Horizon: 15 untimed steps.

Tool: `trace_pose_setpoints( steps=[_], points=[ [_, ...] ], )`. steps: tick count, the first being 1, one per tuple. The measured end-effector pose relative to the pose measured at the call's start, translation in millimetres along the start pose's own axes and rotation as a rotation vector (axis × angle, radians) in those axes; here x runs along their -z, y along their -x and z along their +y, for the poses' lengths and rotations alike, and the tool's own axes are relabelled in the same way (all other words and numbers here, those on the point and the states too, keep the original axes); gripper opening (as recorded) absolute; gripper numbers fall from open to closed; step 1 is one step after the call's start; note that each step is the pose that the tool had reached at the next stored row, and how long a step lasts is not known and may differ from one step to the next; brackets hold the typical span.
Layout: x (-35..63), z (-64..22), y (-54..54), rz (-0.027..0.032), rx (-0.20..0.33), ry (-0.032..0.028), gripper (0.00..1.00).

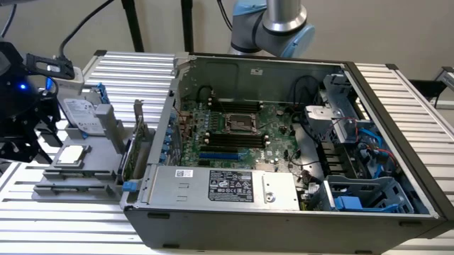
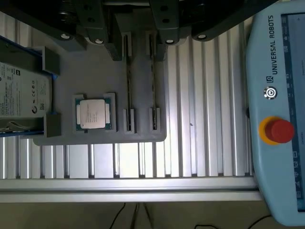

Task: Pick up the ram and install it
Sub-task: 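Pick up the ram and move it above insertion slot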

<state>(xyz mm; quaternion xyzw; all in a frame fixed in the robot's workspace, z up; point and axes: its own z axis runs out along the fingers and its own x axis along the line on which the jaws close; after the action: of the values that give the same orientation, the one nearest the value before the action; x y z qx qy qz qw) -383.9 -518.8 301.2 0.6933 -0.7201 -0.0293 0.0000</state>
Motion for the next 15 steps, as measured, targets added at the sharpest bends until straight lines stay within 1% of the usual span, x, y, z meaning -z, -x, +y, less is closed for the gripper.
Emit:
trace_pose_setpoints(
  steps=[9,15],
  points=[
    [-16.1,-1.2,-6.1,0.0003,0.004,0.0025,0.42],
    [-27.0,-2.3,-9.2,0.0004,0.006,0.0029,0.42]
  ],
)
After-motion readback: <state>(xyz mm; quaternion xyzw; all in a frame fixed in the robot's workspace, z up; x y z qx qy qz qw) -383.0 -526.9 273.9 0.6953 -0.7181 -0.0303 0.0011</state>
